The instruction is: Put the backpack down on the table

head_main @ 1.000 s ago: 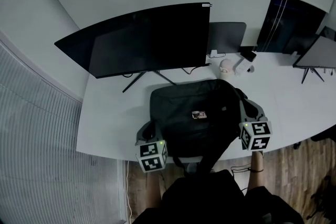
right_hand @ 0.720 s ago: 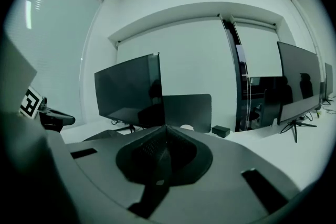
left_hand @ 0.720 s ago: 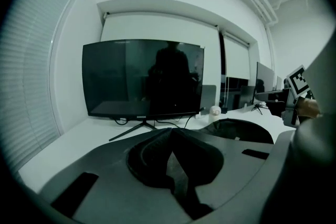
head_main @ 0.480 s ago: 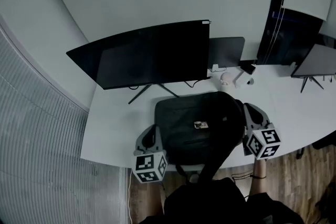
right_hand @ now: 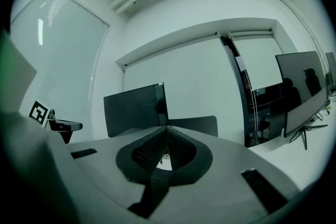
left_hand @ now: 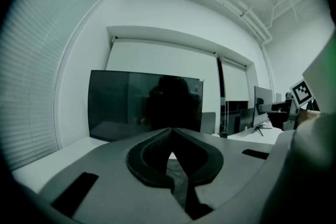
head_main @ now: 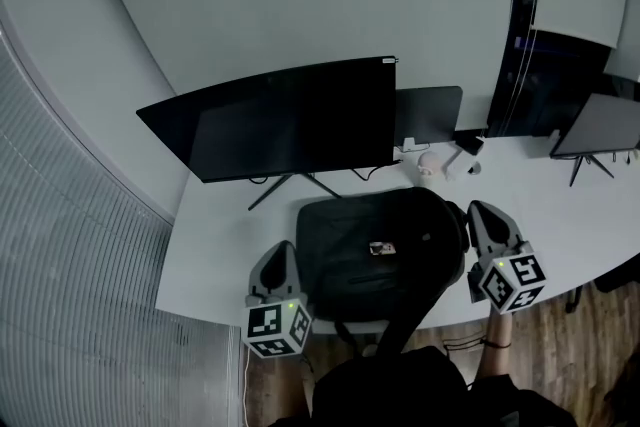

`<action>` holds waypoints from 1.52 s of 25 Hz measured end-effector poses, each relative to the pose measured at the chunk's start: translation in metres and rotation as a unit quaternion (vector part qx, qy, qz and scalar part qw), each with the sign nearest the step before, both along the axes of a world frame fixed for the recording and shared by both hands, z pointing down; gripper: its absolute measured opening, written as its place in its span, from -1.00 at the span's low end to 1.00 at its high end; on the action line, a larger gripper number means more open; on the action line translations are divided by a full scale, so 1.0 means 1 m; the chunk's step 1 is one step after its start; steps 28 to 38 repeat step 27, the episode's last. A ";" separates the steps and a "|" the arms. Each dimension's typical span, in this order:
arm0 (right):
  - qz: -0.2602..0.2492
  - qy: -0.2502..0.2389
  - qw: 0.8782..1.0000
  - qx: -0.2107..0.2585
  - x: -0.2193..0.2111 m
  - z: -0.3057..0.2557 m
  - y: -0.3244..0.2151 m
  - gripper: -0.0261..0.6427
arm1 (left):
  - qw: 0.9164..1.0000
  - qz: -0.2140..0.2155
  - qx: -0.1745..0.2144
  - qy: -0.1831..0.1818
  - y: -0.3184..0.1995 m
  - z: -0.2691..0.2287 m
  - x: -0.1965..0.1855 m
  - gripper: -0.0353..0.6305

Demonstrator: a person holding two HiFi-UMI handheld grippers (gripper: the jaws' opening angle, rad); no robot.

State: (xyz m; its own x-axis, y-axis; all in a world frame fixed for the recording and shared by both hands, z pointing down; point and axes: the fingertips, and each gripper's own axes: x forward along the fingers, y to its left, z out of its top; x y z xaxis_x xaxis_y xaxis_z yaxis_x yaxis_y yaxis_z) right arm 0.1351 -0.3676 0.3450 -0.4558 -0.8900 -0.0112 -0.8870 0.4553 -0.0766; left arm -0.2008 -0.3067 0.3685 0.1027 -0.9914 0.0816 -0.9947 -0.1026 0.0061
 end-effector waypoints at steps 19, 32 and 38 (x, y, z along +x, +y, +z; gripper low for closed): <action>0.016 -0.007 1.000 0.011 0.008 -0.009 0.012 -0.88 | 1.000 -0.010 0.008 0.001 0.015 -0.005 -0.017 -0.85; 0.024 -0.005 1.000 0.003 0.009 -0.001 0.013 -0.88 | 1.000 -0.014 0.001 0.000 0.017 0.000 -0.023 -0.85; 0.024 -0.005 1.000 0.003 0.009 -0.001 0.013 -0.88 | 1.000 -0.014 0.001 0.000 0.017 0.000 -0.023 -0.85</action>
